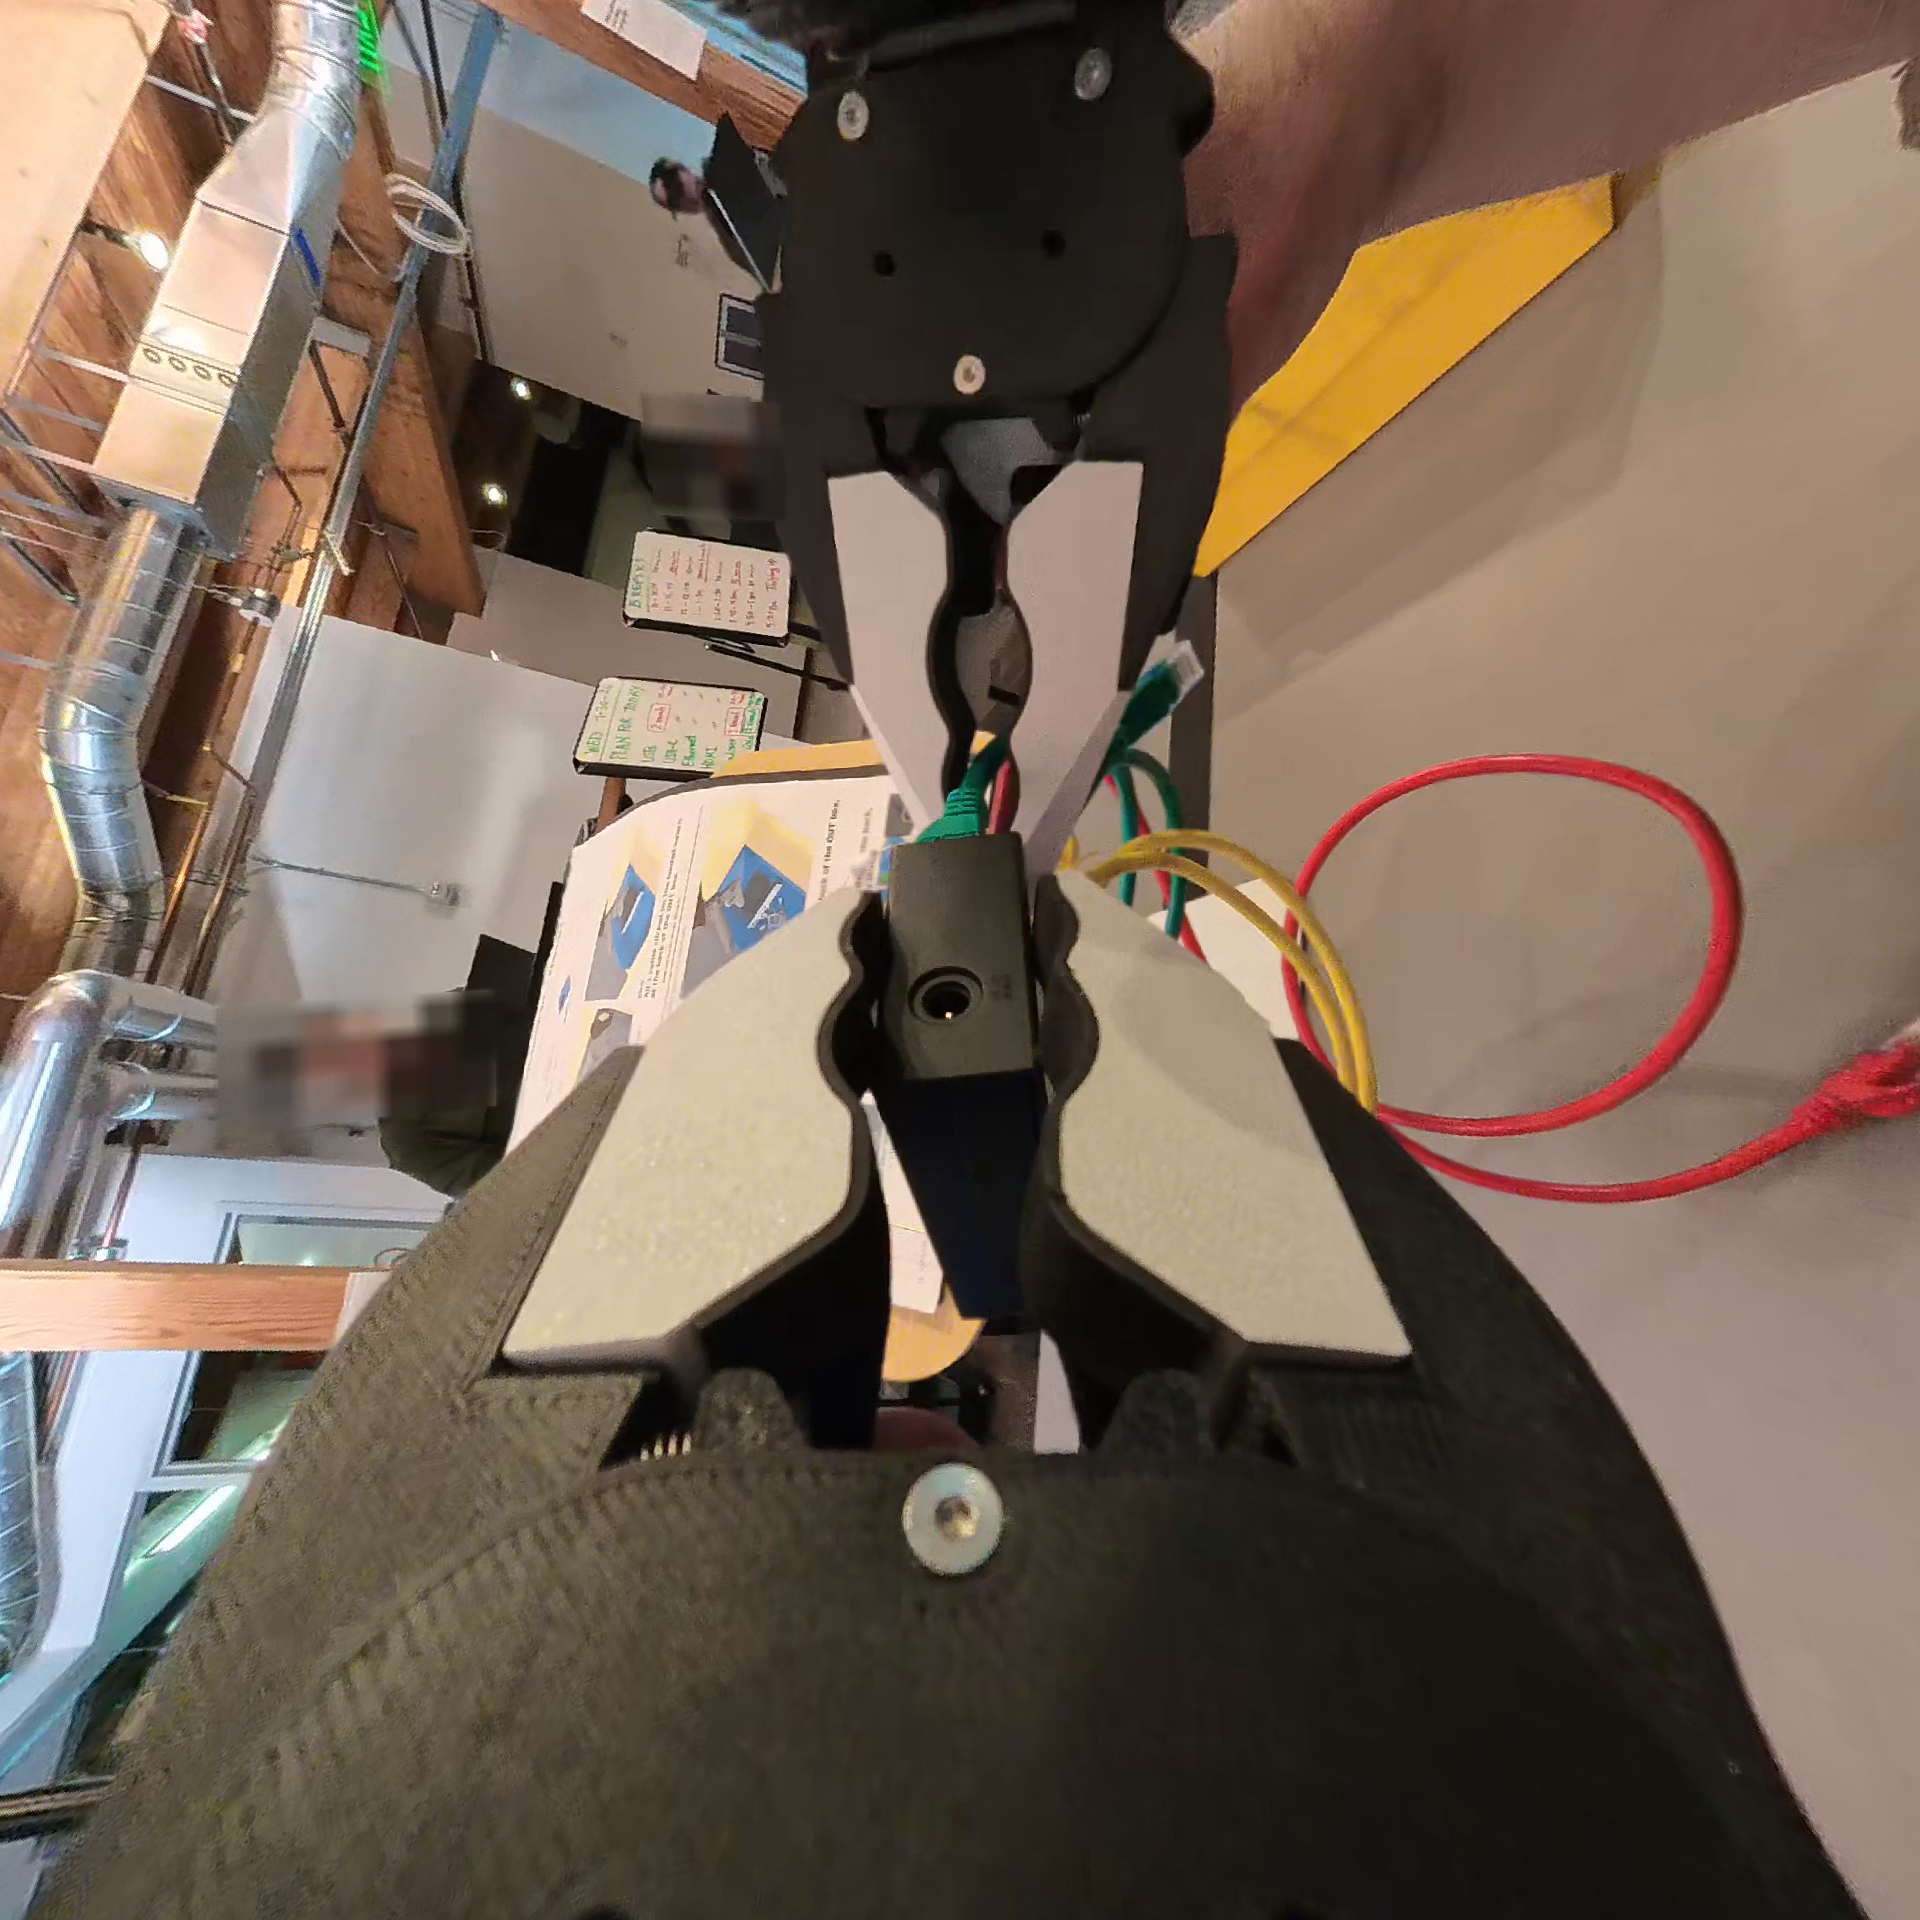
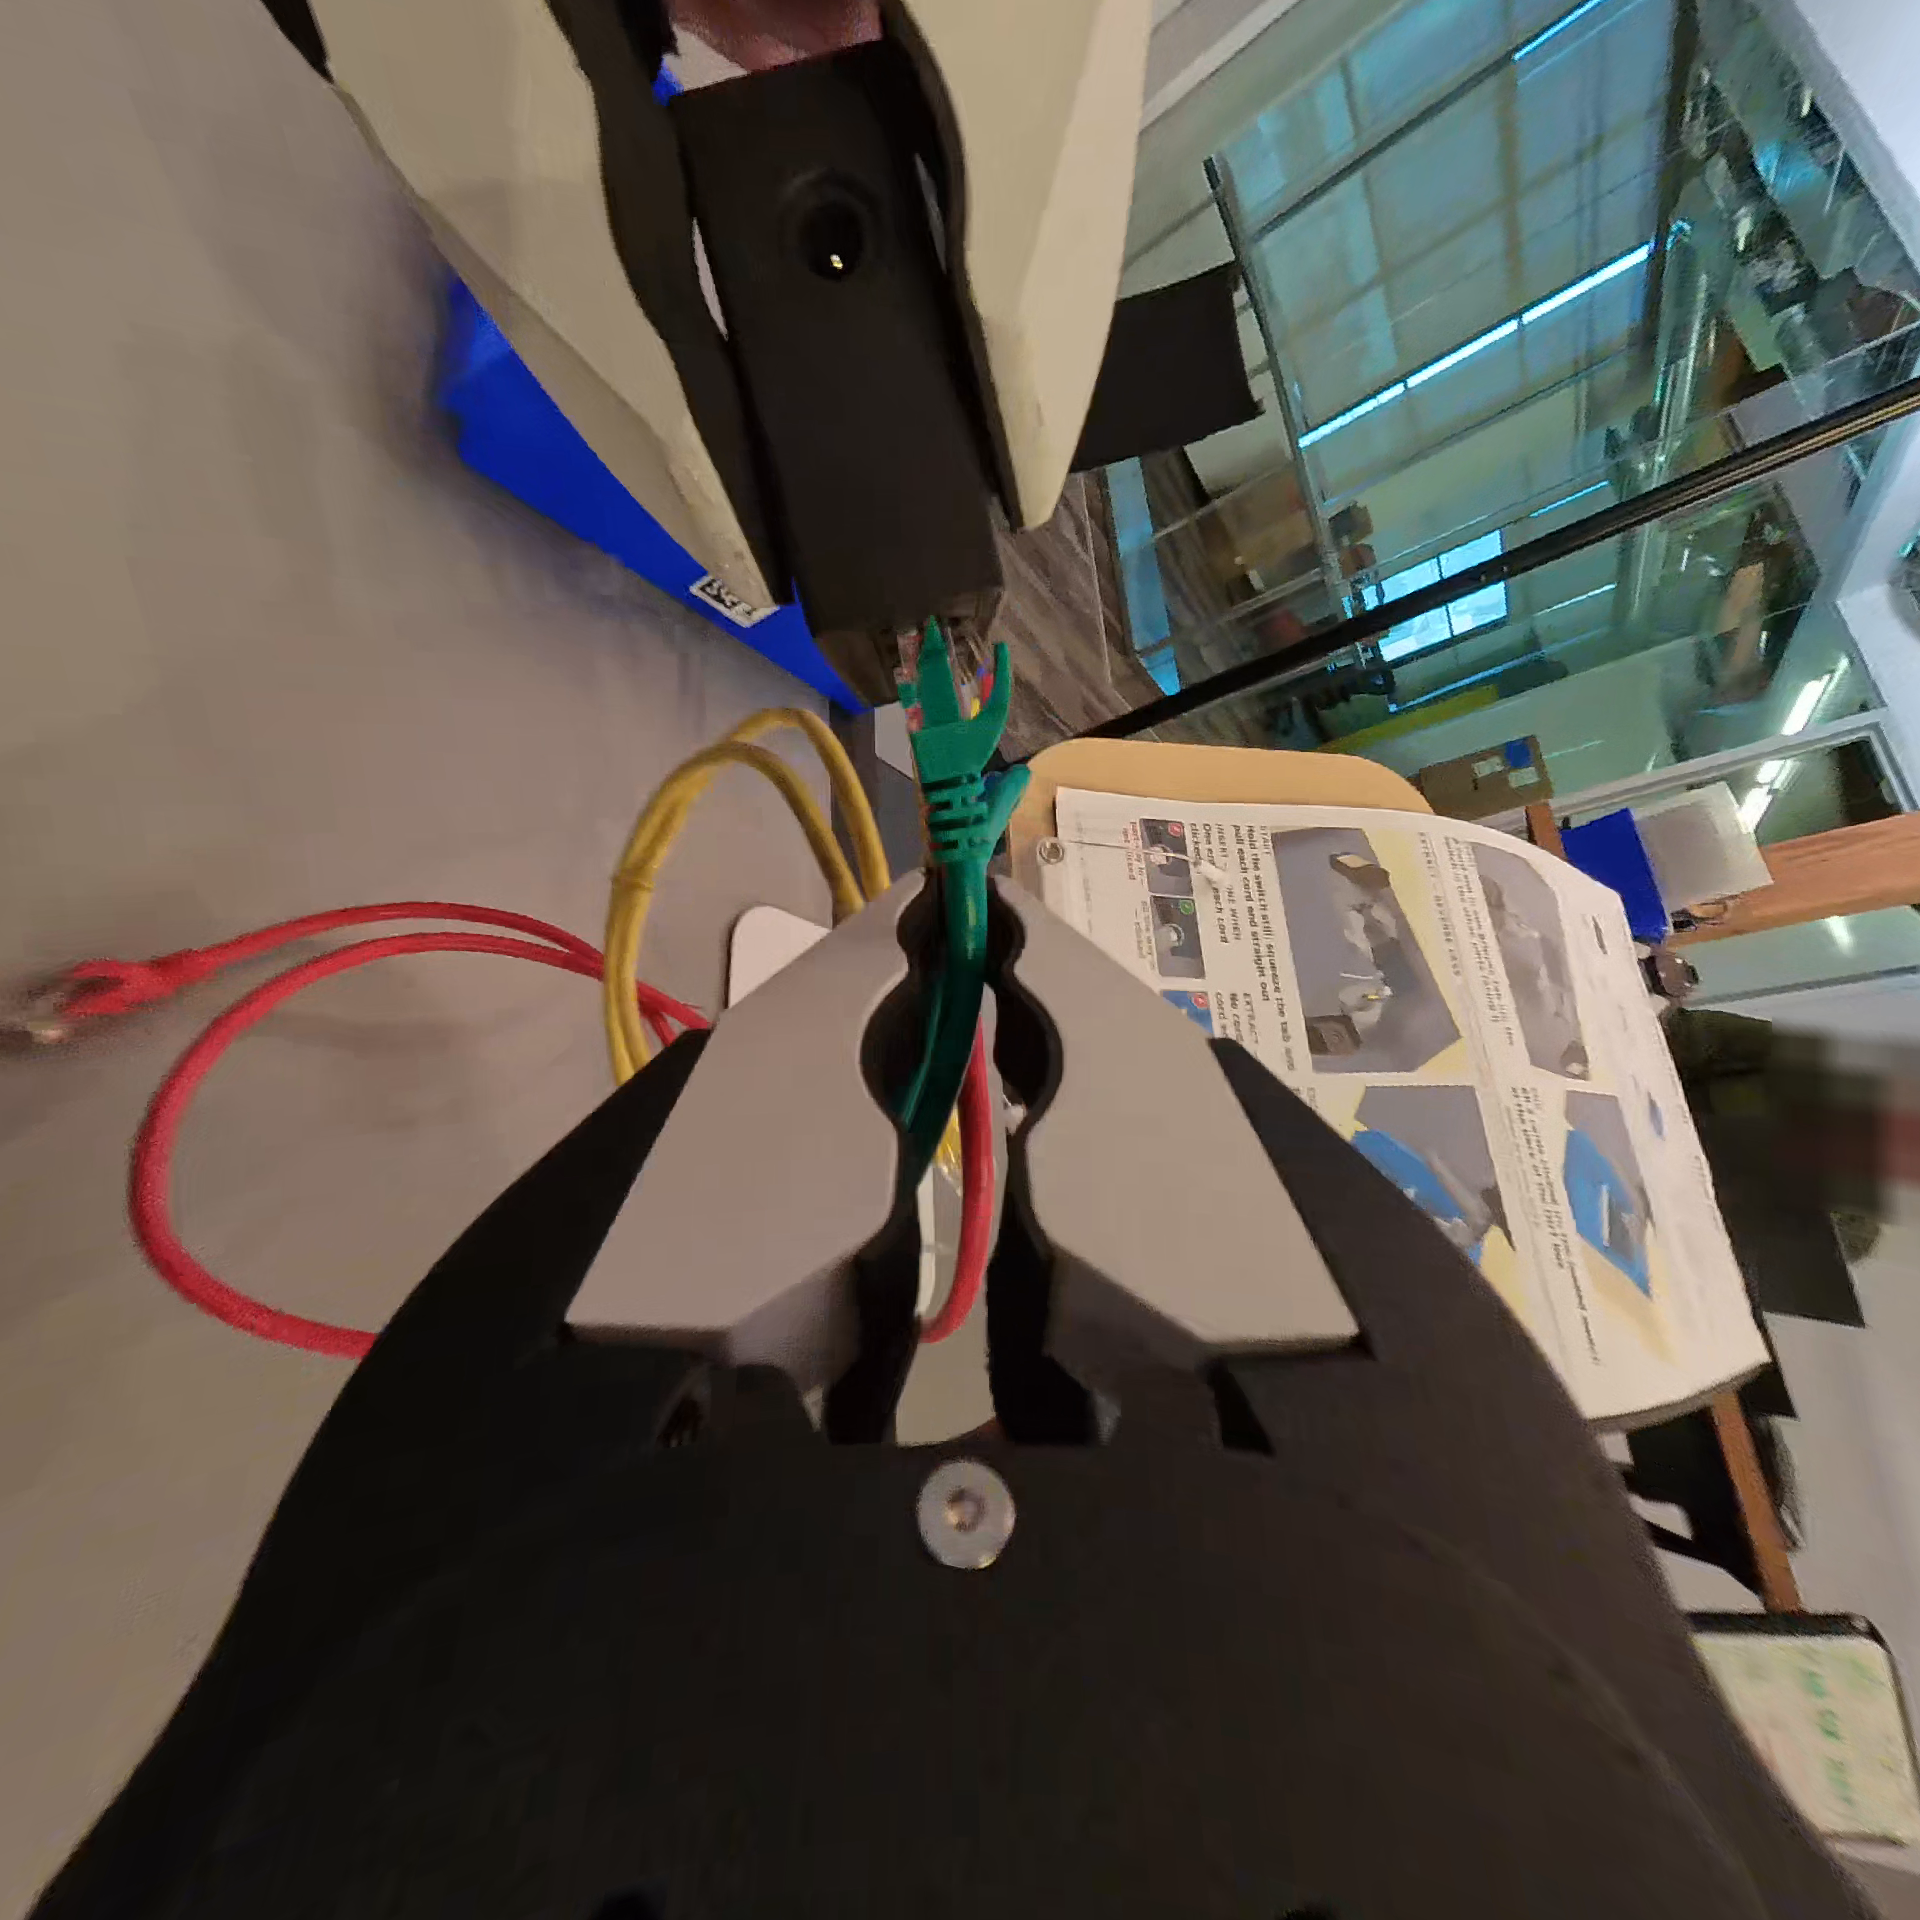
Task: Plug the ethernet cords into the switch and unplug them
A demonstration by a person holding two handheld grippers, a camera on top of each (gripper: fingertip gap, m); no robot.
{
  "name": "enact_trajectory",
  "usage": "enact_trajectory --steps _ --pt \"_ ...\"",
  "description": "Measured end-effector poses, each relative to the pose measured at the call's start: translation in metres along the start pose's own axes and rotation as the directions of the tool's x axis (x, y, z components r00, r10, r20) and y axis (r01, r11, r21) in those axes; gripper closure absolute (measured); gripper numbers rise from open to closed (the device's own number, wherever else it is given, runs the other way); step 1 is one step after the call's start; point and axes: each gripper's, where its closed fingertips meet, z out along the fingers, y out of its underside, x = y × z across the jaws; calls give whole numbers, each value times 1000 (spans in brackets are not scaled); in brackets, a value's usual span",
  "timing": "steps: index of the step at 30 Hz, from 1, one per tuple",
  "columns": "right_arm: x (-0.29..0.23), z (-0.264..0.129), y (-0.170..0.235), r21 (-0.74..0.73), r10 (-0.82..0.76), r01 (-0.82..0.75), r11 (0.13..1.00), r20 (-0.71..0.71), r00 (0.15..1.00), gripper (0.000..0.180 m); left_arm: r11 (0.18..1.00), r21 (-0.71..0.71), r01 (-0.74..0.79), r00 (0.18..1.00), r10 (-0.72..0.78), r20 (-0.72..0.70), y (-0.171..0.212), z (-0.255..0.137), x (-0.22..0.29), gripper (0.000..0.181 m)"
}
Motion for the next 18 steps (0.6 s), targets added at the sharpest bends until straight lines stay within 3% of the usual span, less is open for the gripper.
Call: enact_trajectory --steps 9,15,18 --pt "25 -1 6 -103 -82 63 993 -194 978 178 992 7 124 992 -124 29 11 5 -13 149" --pt "35 -3 11 -157 -127 86 984 -269 955 178 938 -7 347 934 -346 -83 15 -3 -15 102" --pt "33 -1 7 -191 -185 135 972 -277 943 178 809 -61 585 773 -578 -259 14 -8 -16 72"
